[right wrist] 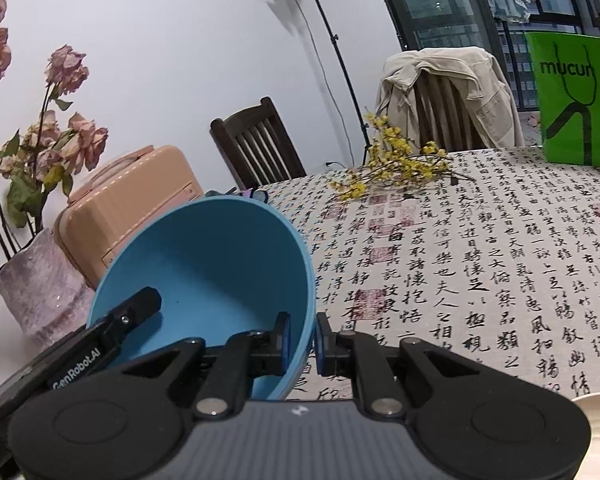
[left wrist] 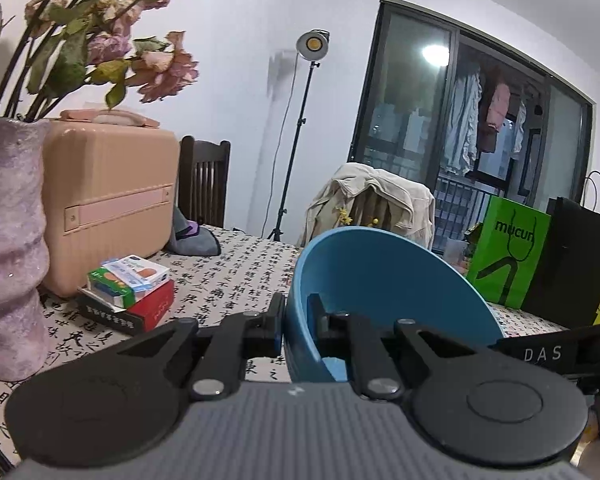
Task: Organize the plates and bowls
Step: 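Carry both held blue bowls toward the stone vase by the pink suitcase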
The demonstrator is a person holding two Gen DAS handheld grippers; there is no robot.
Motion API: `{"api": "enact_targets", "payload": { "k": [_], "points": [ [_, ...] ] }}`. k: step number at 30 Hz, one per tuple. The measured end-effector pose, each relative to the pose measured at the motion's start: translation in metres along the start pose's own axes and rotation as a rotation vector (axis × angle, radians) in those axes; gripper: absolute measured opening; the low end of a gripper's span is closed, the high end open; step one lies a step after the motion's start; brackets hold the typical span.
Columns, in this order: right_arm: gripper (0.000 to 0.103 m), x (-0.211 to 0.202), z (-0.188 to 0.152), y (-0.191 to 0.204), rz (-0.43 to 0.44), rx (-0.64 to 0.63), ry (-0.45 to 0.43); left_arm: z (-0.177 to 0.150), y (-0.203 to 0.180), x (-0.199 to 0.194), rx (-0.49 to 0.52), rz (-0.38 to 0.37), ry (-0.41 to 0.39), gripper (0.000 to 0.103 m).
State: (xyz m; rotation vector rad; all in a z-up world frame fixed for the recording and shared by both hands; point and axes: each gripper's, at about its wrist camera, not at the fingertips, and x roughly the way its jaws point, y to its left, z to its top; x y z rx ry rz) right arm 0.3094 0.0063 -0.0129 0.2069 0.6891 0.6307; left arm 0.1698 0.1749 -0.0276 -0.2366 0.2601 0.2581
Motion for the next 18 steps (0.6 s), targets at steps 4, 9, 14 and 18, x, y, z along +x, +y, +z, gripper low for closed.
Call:
{"api": "enact_targets", "payload": {
  "k": [4, 9, 14, 18],
  "points": [
    [0.012, 0.008, 0.0, 0.007, 0.014, -0.005, 0.016, -0.001, 0.009, -0.001, -0.013, 0.013, 0.0, 0.012],
    [0.012, 0.016, -0.002, 0.015, 0.027, -0.015, 0.033, -0.004, 0.018, -0.004, -0.025, 0.03, -0.002, 0.012],
    [0.012, 0.022, -0.004, 0.021, 0.041, -0.022, 0.049, -0.007, 0.025, -0.006, -0.025, 0.045, -0.009, 0.012],
    [0.012, 0.026, -0.006, 0.026, 0.047, -0.028, 0.061, -0.009, 0.032, -0.008, -0.034, 0.057, -0.008, 0.012]
  ]
}}
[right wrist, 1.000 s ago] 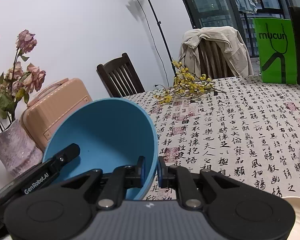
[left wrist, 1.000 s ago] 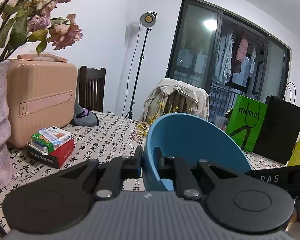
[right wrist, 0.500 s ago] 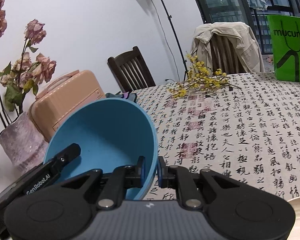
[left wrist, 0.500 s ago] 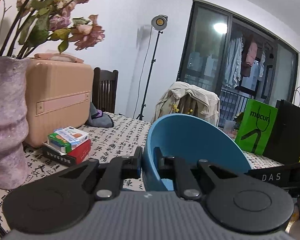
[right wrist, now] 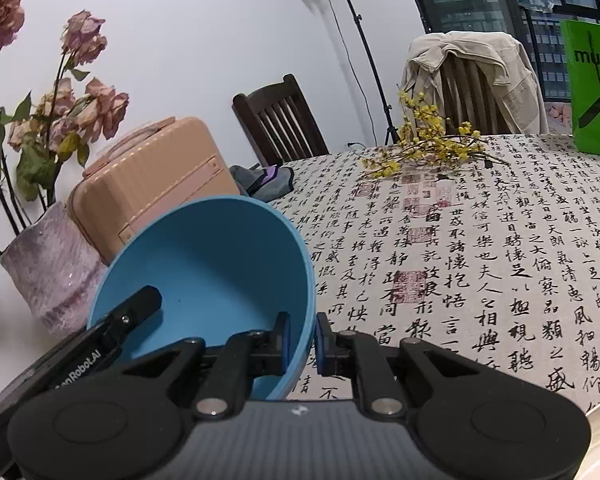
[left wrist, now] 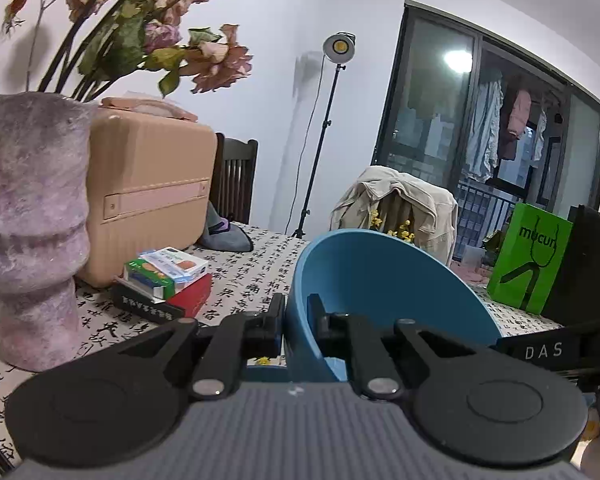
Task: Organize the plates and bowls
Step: 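Carry both held blue bowls toward the stone vase by the pink suitcase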
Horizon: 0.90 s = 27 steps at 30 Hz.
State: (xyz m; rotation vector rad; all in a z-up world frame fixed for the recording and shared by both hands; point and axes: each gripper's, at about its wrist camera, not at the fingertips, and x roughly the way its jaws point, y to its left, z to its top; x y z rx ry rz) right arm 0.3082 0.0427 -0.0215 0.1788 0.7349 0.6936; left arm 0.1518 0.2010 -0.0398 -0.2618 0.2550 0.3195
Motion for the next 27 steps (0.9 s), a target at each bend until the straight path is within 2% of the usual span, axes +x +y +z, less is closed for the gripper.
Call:
{"api": "enact_targets", "payload": {
  "k": [27],
  "points": [
    [0.012, 0.02, -0.018, 0.027, 0.018, -0.082, 0.07, -0.023, 0.027, -0.012, -0.005, 0.072, 0.02, 0.012]
  ]
}}
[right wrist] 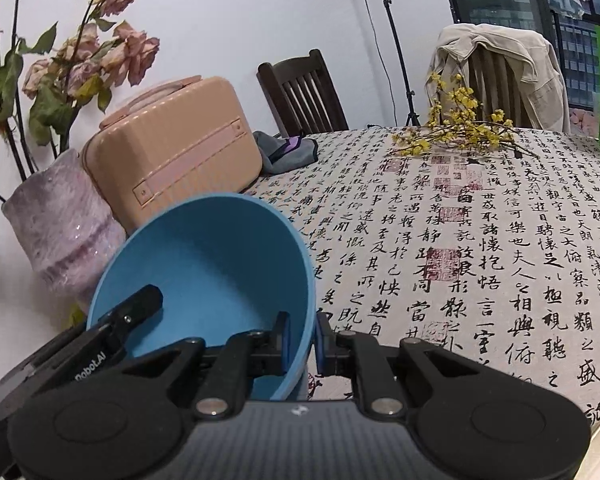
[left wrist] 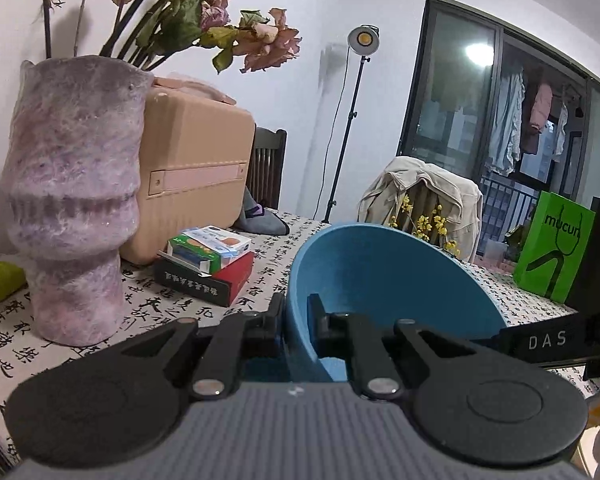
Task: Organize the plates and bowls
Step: 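Carry both held blue bowls toward the stone vase by the pink suitcase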
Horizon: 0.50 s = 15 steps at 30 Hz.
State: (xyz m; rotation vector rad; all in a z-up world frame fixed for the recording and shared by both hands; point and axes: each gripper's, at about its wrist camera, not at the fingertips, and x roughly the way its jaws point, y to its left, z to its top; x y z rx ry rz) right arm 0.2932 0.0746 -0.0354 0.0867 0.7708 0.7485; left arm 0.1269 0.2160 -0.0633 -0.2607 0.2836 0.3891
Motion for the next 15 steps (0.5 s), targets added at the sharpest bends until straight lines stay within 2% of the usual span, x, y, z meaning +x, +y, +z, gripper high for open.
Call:
{"api": "enact_targets", "payload": {
  "k": [15],
  "points": [
    [0.012, 0.0096, -0.0072, 0.0093, -0.021, -0.062, 0.032, -0.008, 0.0043, -0.0009, 0.006, 0.02, 0.025, 0.012]
  ]
}}
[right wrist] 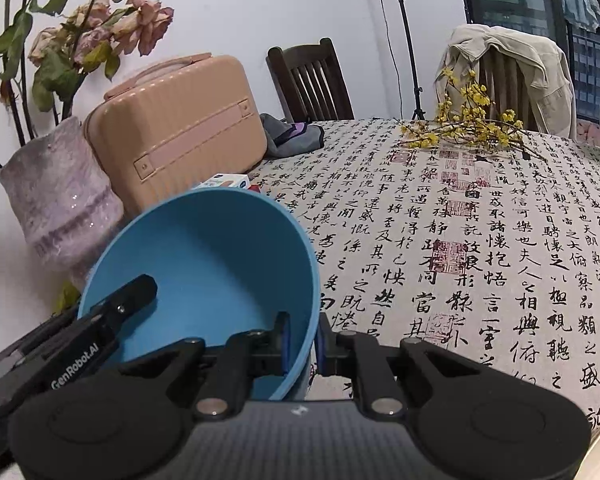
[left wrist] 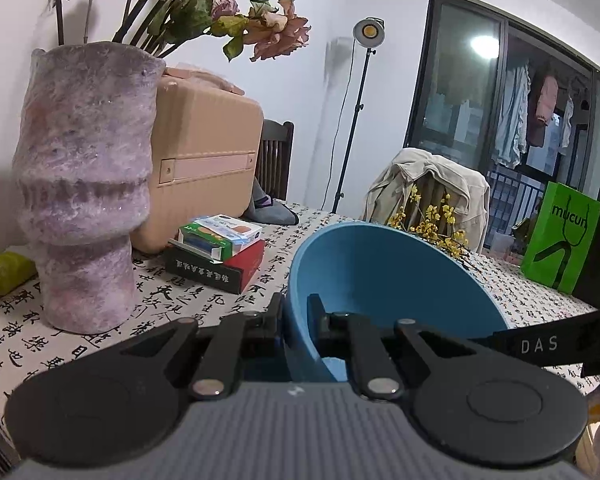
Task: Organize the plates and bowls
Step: 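Carry both held blue bowls toward the stone vase by the pink suitcase, then lower the left bowl onto the stacked bowls and open the left gripper while the right gripper does the same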
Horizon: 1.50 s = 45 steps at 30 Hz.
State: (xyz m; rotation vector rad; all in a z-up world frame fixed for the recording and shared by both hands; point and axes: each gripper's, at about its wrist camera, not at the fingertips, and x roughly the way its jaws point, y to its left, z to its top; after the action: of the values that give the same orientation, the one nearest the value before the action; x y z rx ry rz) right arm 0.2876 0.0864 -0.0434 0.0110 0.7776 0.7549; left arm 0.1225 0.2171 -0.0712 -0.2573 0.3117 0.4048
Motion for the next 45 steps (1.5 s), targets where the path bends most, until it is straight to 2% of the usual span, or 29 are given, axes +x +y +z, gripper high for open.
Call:
{"api": "enact_targets", "payload": {
  "k": [11, 22, 28, 30, 39, 45],
  "points": [
    [0.014, 0.005, -0.002, 0.006, -0.015, -0.038, 0.017, -0.006, 0.003, -0.007, 0.01, 0.004, 0.014, 0.013],
    [0.016, 0.008, -0.006, 0.015, -0.056, -0.101, 0.004, -0.016, -0.003, -0.003, 0.067, 0.048, 0.038, 0.013],
    [0.017, 0.01, -0.005, 0.02, -0.074, -0.122, -0.002, -0.014, 0.0, -0.002, 0.054, 0.05, 0.053, 0.014],
    [0.02, 0.011, -0.005, 0.02, -0.072, -0.119, 0.002, -0.014, 0.0, -0.002, 0.052, 0.049, 0.056, 0.014],
    [0.021, 0.013, -0.003, 0.015, -0.045, -0.085, 0.005, -0.012, 0.002, 0.0, 0.029, 0.038, 0.066, 0.018],
    [0.021, 0.011, -0.001, 0.01, -0.033, -0.053, -0.013, -0.008, 0.001, 0.001, 0.015, 0.033, 0.071, 0.026]
  ]
}}
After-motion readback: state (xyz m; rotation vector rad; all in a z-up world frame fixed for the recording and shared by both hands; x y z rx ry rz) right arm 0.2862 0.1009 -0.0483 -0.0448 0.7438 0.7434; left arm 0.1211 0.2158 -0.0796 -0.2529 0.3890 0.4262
